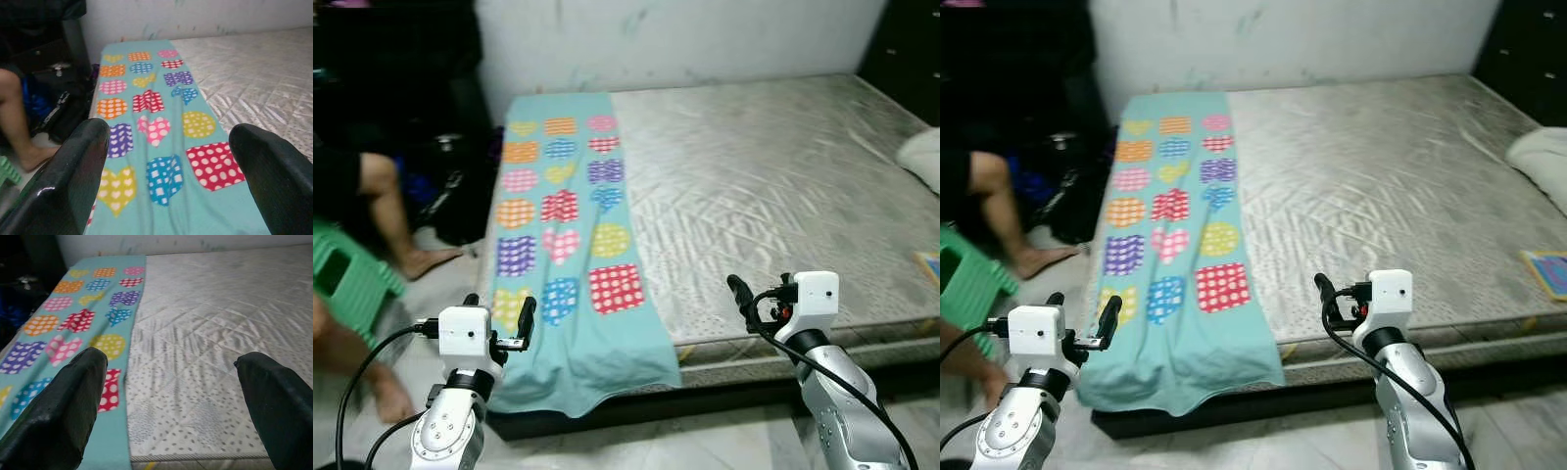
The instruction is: Clean up the room
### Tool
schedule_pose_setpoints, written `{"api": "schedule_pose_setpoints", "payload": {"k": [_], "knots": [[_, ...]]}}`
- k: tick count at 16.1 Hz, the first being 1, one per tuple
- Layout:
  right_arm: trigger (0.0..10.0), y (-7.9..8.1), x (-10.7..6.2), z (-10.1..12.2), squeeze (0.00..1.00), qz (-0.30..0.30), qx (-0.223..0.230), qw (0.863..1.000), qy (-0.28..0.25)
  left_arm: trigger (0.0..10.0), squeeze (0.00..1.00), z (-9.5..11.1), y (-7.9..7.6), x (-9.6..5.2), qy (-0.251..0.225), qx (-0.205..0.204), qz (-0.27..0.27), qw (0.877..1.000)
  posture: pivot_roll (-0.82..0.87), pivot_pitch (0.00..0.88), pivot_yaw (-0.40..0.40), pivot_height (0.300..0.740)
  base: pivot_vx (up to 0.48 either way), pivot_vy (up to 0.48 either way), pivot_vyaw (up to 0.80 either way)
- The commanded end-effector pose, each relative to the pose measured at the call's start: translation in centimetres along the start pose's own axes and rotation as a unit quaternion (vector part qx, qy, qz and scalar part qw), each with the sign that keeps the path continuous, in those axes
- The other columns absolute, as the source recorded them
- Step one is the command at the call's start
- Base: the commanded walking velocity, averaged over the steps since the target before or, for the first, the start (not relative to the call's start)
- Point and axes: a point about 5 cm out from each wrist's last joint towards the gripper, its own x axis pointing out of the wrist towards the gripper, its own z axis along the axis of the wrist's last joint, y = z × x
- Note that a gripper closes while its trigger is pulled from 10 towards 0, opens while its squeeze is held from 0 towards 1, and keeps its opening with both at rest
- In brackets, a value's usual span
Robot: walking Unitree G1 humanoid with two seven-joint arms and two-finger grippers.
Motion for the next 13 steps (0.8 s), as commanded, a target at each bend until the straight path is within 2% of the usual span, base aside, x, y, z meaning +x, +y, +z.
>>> {"api": "schedule_pose_setpoints", "payload": {"k": [1, 2, 13], "knots": [[10.0, 0.21, 0.24, 0.05, 0.00, 0.003, 0.001, 1.000, 0.000, 10.0, 0.00, 0.13, 0.26, 0.17, 0.001, 0.006, 0.010, 1.000, -0.07, 0.000, 0.020, 0.740, 0.000, 0.000, -0.80], [10.0, 0.23, 0.27, 0.08, 0.00, 0.003, 0.001, 1.000, -0.001, 10.0, 0.00, 0.20, 0.26, 0.27, -0.001, 0.003, 0.014, 1.000, -0.07, 0.000, 0.021, 0.740, 0.000, 0.000, -0.51], [10.0, 0.53, 0.66, 0.19, 0.00, 0.005, 0.000, 1.000, -0.007, 10.0, 0.00, 0.49, 0.24, 0.78, -0.005, 0.006, 0.019, 1.000, -0.07, 0.000, 0.021, 0.740, 0.000, 0.000, 0.00]]}}
